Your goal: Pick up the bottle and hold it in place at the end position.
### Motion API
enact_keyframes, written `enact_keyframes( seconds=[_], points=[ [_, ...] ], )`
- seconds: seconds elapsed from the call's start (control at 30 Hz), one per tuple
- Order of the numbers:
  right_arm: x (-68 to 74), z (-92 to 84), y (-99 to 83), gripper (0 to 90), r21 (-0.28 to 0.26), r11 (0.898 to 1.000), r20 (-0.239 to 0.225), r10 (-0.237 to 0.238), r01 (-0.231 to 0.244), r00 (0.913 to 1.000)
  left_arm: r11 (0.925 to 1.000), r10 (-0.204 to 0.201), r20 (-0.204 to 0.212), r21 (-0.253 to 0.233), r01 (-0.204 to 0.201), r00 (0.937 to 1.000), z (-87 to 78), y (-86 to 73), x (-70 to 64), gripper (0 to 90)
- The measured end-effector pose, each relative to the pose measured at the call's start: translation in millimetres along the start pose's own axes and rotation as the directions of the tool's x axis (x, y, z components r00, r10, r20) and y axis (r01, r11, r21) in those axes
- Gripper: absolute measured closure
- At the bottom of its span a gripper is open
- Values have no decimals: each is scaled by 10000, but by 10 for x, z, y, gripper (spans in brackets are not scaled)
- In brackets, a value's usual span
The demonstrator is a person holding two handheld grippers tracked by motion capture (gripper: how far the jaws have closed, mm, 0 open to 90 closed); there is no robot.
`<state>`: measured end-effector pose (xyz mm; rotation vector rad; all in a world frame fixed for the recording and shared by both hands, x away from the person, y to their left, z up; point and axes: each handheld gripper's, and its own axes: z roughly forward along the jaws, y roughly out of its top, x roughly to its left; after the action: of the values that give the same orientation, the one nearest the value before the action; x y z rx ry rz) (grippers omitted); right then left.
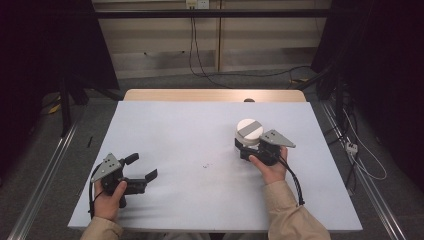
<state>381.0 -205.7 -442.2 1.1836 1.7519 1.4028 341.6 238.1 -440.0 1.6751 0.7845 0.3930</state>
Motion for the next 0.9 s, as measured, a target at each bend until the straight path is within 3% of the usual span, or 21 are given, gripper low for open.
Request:
enact_keyframes(
  seconds=[0.9],
  points=[
    [128,174,41,187,220,9995,-265,-226,232,9994,9999,91,2,59,-91,10000,-8,-3,-3,28]
  ],
)
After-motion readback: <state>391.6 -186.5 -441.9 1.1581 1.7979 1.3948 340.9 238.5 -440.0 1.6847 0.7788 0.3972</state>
